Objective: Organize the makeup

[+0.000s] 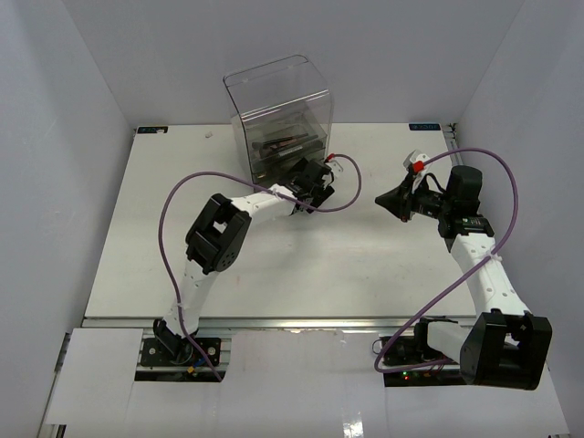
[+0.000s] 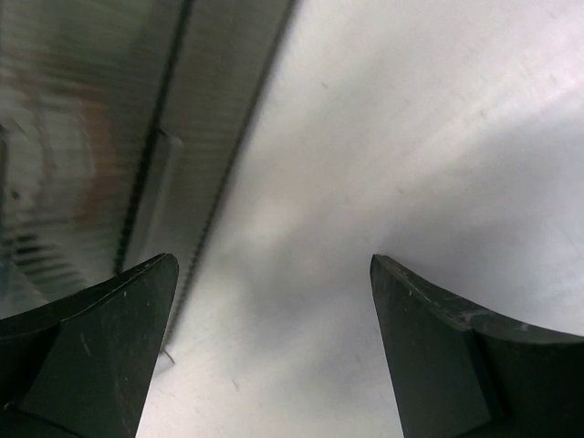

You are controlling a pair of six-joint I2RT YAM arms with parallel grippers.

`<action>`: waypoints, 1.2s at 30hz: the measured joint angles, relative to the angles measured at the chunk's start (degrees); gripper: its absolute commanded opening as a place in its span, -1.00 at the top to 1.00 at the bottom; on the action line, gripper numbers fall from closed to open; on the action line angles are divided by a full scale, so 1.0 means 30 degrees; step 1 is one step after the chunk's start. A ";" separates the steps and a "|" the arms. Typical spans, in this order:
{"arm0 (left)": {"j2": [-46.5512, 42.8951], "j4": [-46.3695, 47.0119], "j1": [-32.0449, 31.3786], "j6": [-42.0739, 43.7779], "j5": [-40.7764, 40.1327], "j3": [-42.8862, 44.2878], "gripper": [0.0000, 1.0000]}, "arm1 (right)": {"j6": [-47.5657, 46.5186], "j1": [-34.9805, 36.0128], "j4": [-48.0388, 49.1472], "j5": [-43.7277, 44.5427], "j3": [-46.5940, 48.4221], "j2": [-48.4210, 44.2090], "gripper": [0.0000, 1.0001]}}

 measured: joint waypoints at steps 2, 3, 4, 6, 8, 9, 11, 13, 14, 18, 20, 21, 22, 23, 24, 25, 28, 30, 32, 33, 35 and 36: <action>-0.0678 -0.0077 -0.0103 -0.0533 0.0664 -0.0861 -0.96 | -0.0025 -0.0015 -0.0007 0.0007 0.0000 0.0058 0.61; -0.1056 -0.0239 -0.0227 -0.0726 0.0988 -0.1270 -0.96 | -0.0038 -0.0037 -0.0007 0.0007 0.0000 0.0101 0.48; -0.1434 -0.0401 -0.0352 -0.0920 0.1313 -0.1679 -0.96 | -0.0050 -0.0059 -0.0007 0.0007 0.0000 0.0145 0.30; -0.2652 -0.0442 -0.0719 -0.1591 0.2247 -0.2926 -0.96 | -0.0245 -0.0121 -0.0089 0.0037 0.0000 0.0199 -0.17; -0.4717 -0.0714 -0.1066 -0.2388 0.3670 -0.4663 -0.96 | -0.0380 -0.0208 -0.0218 0.0087 0.0000 0.0211 -0.66; -0.6103 -0.0806 -0.1237 -0.2755 0.4405 -0.5536 -0.96 | -0.0476 -0.0233 -0.0283 0.0119 -0.0004 0.0207 -0.79; -0.8965 -0.0566 -0.1432 -0.3541 0.6117 -0.7278 -0.96 | -0.0585 -0.0303 -0.0378 0.0278 -0.0015 0.0188 -0.80; -1.2628 0.0097 -0.0990 -0.4524 0.8659 -0.9396 -0.96 | -0.0565 -0.0360 -0.0454 0.0586 -0.0042 0.0114 -0.80; -1.4677 0.0324 -0.0037 -0.5163 1.0028 -1.0430 -0.96 | -0.0519 -0.0369 -0.0543 0.0792 -0.0046 0.0051 -0.80; -2.2501 0.2068 0.5084 -0.7978 1.4417 -1.4266 -0.96 | -0.0326 -0.0449 -0.1014 0.1953 -0.0051 -0.0191 -0.81; -2.5633 0.2631 0.6563 -0.8927 1.5336 -1.5841 -0.96 | 0.0218 -0.0497 -0.1150 0.3085 -0.0049 -0.0343 -0.81; -2.6799 0.2660 0.6747 -0.9251 1.5830 -1.6417 -0.96 | 0.0548 -0.0522 -0.1177 0.3702 -0.0047 -0.0436 -0.81; -2.7966 0.2689 0.6932 -0.9575 1.6324 -1.6993 -0.96 | 0.0878 -0.0547 -0.1204 0.4319 -0.0045 -0.0528 -0.81; -2.8995 0.2715 0.7055 -0.9840 1.6707 -1.7534 -0.96 | 0.1173 -0.0580 -0.1233 0.4895 -0.0045 -0.0645 -0.80; -2.9593 0.2733 0.6985 -0.9920 1.6740 -1.7967 -0.96 | 0.1360 -0.0643 -0.1270 0.5342 -0.0048 -0.0839 -0.80; -3.0176 0.2674 0.6933 -0.9985 1.6663 -1.8437 -0.96 | 0.1512 -0.0707 -0.1290 0.5762 -0.0083 -0.1101 -0.80; -3.1766 0.1819 0.6933 -1.0037 1.5418 -2.0074 -0.96 | 0.1676 -0.0896 -0.1064 0.6753 -0.0558 -0.2533 -0.80; -3.2609 0.1308 0.6936 -1.0070 1.4644 -2.0871 -0.96 | 0.1941 -0.1003 -0.0745 0.7422 -0.1248 -0.3808 -0.81; -3.3262 0.0904 0.6955 -1.0100 1.4133 -2.1203 -0.96 | 0.2238 -0.1160 -0.0658 0.7913 -0.1970 -0.4925 -0.80; -3.3418 0.0848 0.6955 -1.0122 1.3938 -2.1203 -0.96 | 0.2322 -0.1322 -0.0674 0.7986 -0.2244 -0.5293 -0.80; -3.3646 0.0911 0.6966 -1.0137 1.3753 -2.1203 -0.96 | 0.2541 -0.1880 -0.0650 0.7969 -0.2696 -0.5793 -0.81; -3.3666 0.0909 0.6970 -1.0146 1.3712 -2.1203 -0.96 | 0.2640 -0.2173 -0.0634 0.7918 -0.2879 -0.5978 -0.80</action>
